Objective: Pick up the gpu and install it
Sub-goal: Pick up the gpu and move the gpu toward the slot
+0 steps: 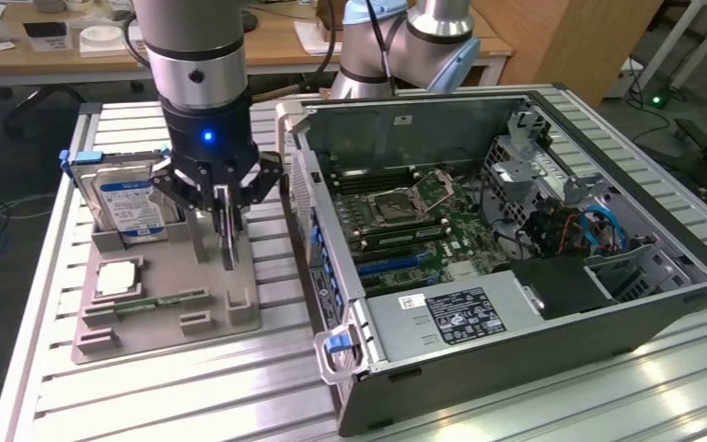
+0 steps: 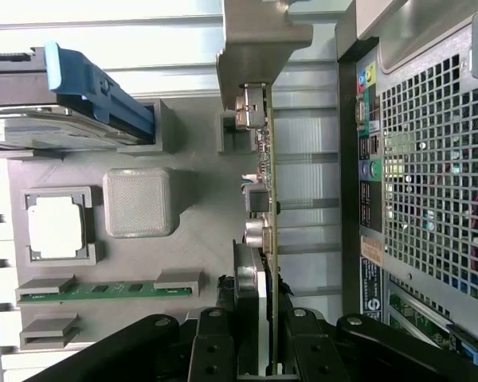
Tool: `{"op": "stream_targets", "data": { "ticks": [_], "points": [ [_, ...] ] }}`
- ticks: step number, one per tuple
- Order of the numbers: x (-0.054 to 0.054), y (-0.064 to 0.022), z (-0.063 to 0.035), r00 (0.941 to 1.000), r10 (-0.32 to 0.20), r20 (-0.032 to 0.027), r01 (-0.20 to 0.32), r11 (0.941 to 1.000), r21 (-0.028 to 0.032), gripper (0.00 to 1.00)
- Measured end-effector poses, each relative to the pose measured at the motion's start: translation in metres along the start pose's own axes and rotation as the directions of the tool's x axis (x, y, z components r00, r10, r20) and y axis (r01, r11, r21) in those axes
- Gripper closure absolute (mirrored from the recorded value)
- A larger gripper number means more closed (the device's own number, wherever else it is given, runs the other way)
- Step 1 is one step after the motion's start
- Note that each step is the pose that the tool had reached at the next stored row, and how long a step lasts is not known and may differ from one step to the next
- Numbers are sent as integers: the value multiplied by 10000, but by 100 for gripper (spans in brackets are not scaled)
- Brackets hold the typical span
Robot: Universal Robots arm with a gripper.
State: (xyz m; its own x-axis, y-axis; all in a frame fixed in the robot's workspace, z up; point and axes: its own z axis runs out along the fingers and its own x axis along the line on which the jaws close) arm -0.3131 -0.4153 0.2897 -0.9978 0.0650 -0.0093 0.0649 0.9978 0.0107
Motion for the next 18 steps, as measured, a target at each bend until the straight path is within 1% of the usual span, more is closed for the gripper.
{"op": "stream_targets", "data": {
  "ticks": [7,18],
  "points": [
    [0,-1,-49,10000,0,0,0,10000,-13,72],
    [-1,0,-113,10000,0,1,0,10000,-13,72]
  ]
}}
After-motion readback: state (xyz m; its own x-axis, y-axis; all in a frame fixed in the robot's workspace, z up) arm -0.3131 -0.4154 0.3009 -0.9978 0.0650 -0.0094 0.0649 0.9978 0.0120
